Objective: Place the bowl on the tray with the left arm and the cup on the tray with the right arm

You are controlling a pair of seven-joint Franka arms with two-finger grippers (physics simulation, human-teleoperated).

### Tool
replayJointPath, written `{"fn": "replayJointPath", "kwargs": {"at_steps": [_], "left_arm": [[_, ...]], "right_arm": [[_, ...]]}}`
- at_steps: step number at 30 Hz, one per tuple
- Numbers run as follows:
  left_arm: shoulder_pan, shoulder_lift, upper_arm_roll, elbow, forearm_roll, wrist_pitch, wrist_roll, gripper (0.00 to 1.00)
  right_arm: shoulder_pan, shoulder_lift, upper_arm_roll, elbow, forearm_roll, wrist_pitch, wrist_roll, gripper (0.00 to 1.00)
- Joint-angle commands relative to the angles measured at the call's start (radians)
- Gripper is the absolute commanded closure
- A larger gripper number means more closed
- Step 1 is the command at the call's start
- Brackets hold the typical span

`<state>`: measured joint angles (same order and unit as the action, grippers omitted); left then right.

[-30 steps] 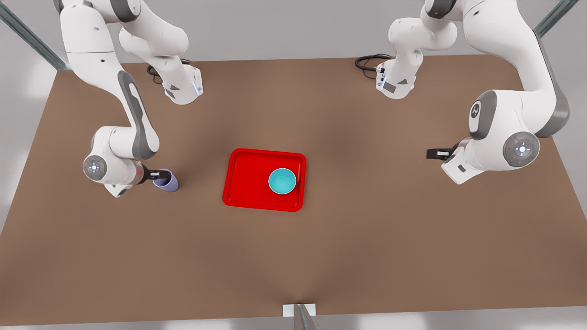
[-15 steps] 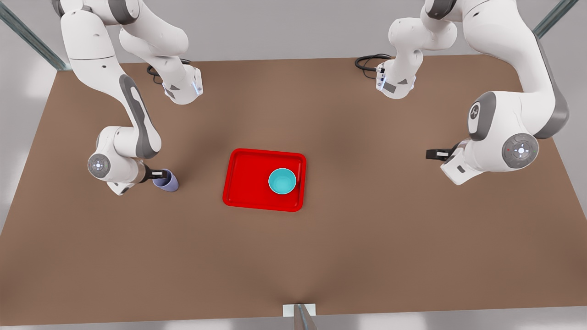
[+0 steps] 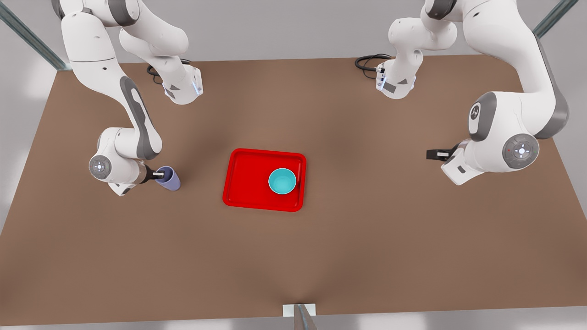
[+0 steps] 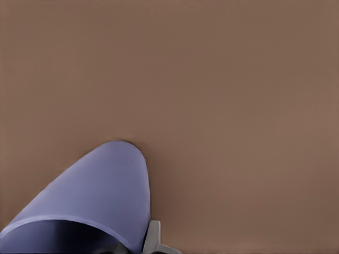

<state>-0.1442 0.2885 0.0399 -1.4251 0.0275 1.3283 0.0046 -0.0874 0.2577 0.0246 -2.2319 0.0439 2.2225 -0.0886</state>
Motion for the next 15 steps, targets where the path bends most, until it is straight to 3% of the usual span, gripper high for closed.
{"fn": "replayJointPath", "kwargs": {"at_steps": [1,10,15], "left_arm": [[0.002,0.0,0.0,0.0,0.0,0.0,0.0,0.0],[0.002,0.0,0.002,0.0,0.0,-0.001,0.0,0.0],[0.002,0.0,0.002,0.0,0.0,0.0,0.0,0.0]], "right_arm": [[0.0,0.0,0.0,0.0,-0.006,0.0,0.004,0.79],[0.018,-0.008,0.034,0.11,-0.007,-0.152,0.046,0.79],[0.017,-0.018,0.198,0.199,-0.006,-0.279,0.271,0.79]]}}
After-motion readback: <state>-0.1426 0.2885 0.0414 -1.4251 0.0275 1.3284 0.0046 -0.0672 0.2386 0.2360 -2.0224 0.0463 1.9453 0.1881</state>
